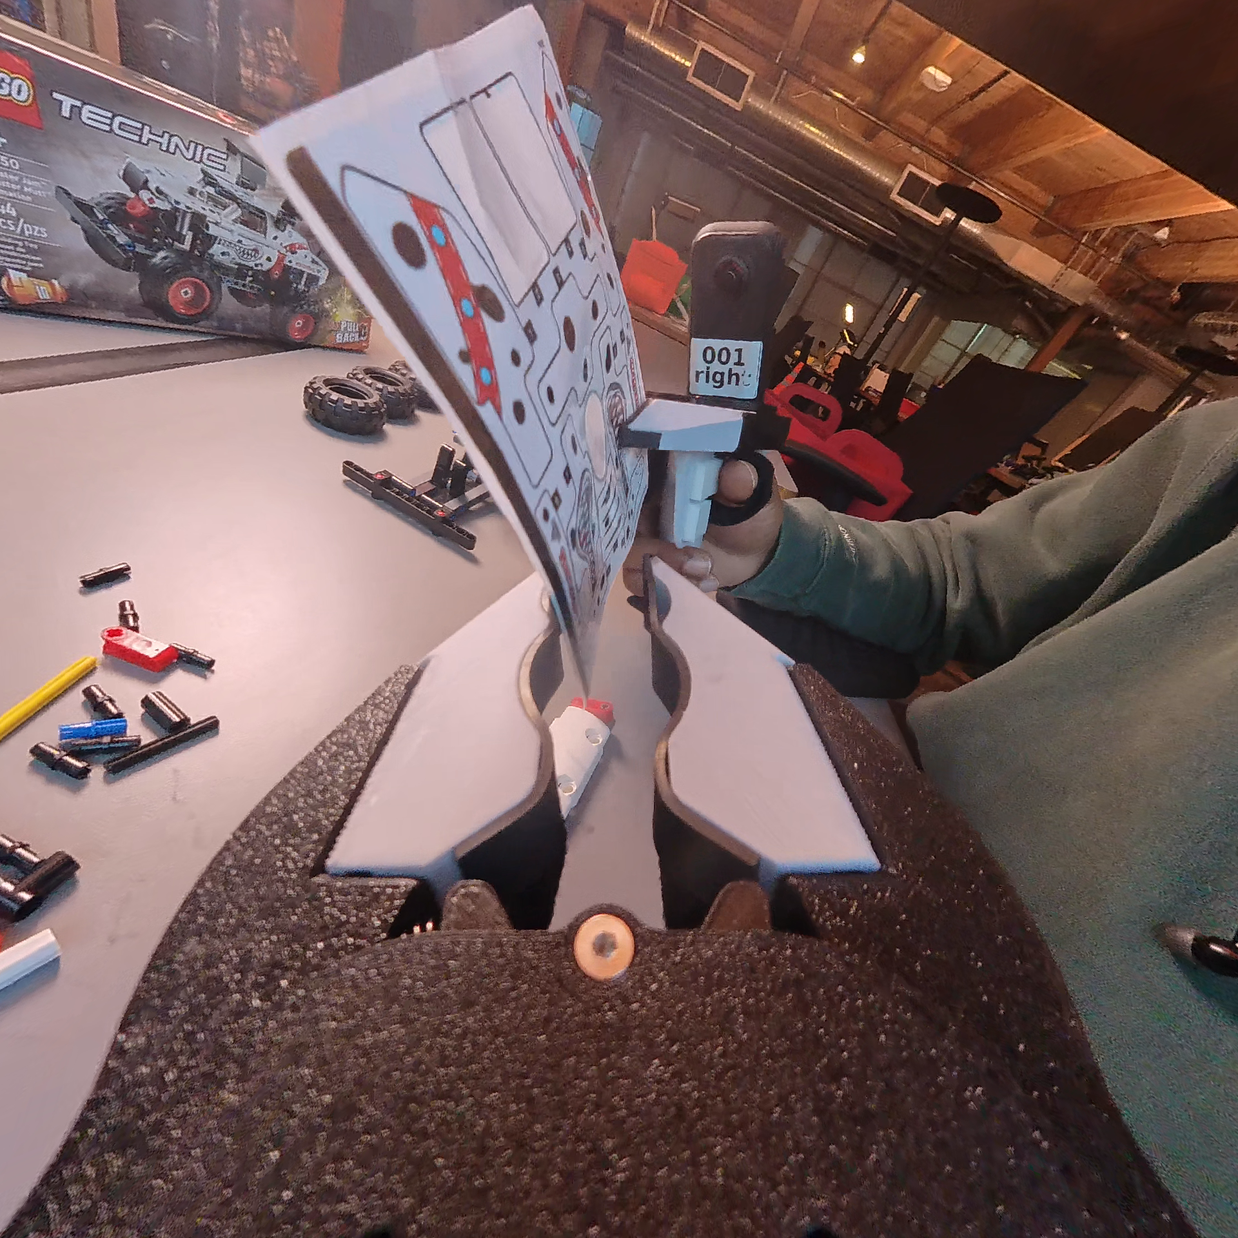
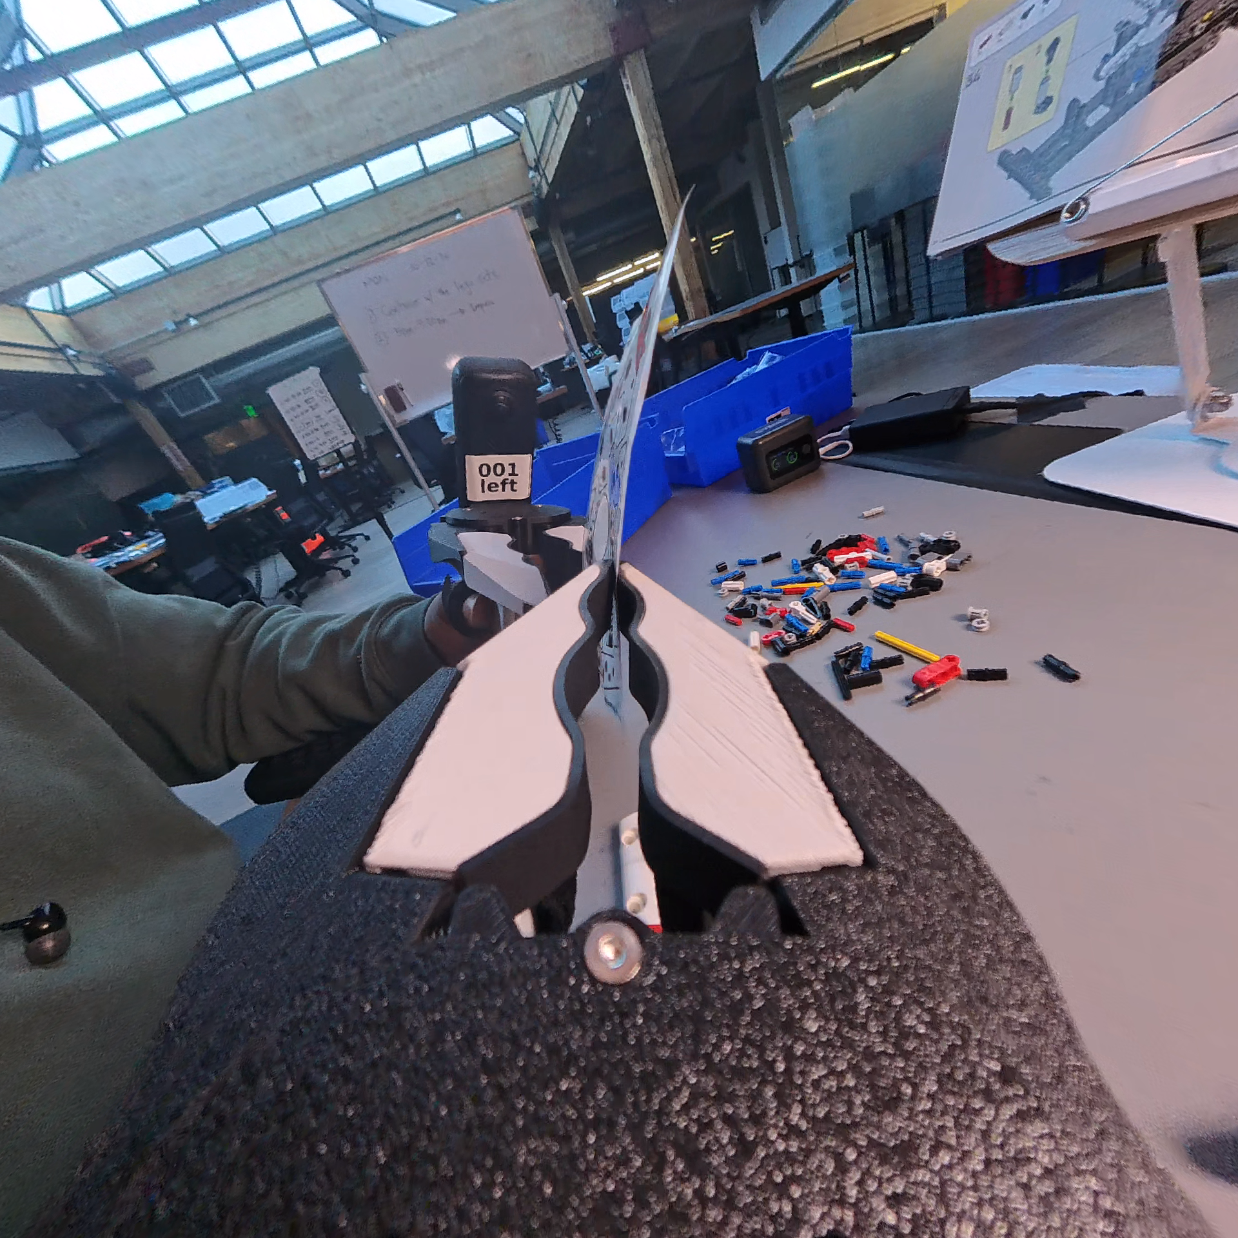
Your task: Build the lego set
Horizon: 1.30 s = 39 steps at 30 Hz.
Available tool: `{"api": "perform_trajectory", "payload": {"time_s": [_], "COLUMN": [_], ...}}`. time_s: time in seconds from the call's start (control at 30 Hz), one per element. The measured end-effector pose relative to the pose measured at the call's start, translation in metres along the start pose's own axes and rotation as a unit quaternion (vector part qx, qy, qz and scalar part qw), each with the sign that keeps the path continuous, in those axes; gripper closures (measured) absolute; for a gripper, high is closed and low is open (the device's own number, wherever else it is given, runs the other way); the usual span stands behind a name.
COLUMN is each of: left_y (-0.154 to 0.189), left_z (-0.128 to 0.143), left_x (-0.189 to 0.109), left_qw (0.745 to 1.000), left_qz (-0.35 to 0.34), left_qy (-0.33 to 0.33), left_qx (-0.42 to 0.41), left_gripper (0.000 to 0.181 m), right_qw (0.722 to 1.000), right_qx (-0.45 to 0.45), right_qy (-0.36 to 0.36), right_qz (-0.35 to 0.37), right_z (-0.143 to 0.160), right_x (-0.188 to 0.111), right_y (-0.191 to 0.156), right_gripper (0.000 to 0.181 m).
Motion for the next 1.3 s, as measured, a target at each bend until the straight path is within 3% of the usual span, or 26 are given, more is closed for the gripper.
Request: {"api": "perform_trajectory", "payload": {"time_s": [0.13, 0.3, 0.6, 0.73, 1.07, 1.3], "left_y": [0.003, 0.003, -0.016, -0.019, -0.020, -0.019], "left_z": [0.000, -0.005, 0.000, 0.003, 0.000, 0.000], "left_x": [0.003, -0.001, -0.016, -0.018, -0.021, -0.019], "left_qw": [1.000, 1.000, 0.968, 0.971, 0.980, 0.982], "left_qz": [0.010, 0.011, 0.038, 0.019, -0.001, 0.008], "left_qy": [-0.003, 0.013, 0.113, 0.102, 0.097, 0.094], "left_qx": [0.006, -0.013, -0.221, -0.217, -0.172, -0.166], "left_gripper": [0.181, 0.181, 0.181, 0.181, 0.181, 0.181], "right_qw": [1.000, 1.000, 0.964, 0.955, 0.976, 0.969], "right_qx": [0.001, -0.019, -0.243, -0.270, -0.189, -0.217], "right_qy": [-0.003, 0.000, 0.010, 0.004, 0.012, 0.045], "right_qz": [0.005, 0.020, 0.110, 0.120, 0.112, 0.109], "right_z": [0.001, 0.000, 0.006, 0.010, 0.001, -0.008], "right_x": [0.001, 0.001, 0.001, 0.002, -0.006, -0.012], "right_y": [-0.002, -0.002, -0.007, -0.007, 0.007, 0.004], "right_gripper": [0.181, 0.181, 0.179, 0.179, 0.175, 0.151]}}
Point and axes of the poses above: each gripper's, where its closed fingertips meet, x out along the fingers, z out of its underside, y = z × x across the jaws, the point moved 7 cm from there along -x, back along the fingers, and after that the axes turned 15 degrees about z, right-handed, at the moved point
